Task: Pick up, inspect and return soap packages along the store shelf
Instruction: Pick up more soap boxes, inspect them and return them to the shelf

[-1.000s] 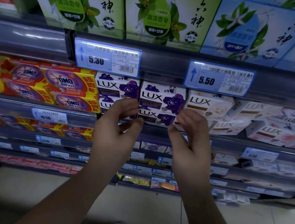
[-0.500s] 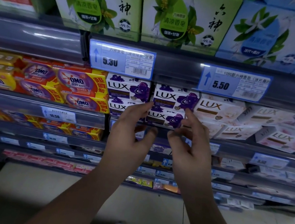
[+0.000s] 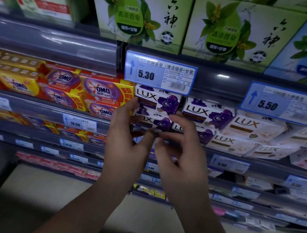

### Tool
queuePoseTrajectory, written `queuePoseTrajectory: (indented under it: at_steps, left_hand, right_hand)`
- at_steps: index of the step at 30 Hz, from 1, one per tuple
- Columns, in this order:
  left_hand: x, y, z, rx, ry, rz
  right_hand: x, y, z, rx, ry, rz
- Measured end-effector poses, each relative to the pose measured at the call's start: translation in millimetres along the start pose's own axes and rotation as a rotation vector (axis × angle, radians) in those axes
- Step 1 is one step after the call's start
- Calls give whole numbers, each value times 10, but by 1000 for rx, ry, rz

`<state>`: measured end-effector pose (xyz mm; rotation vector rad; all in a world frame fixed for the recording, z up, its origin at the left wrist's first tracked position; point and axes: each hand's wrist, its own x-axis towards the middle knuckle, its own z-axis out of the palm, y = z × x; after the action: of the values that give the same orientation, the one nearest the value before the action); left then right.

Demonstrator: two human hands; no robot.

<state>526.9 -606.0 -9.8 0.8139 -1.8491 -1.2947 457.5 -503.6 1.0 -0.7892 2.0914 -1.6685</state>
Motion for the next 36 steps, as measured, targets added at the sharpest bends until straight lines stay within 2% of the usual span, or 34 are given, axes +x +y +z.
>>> queuePoseTrajectory:
  at_steps: [11,19,24,29,36]
  left_hand:
    - [12,-34,-60,64,-50,49]
    - [-122,-52,-48,-26,-121,53]
    - [-108,-73,-107,-69,-112,70]
    - [3,-42,-283,-111,-35,3]
    - [-7,106,-469,-286,-302,-130]
  right_hand:
    - [-23,66,101,27,139,-67]
    - [58,55,206,-43,260,-93]
    - [93,55,194,-94,384,-207]
    - [-81,64,-57,88,309,-239]
    - [-305,11,-397,210,234,-127]
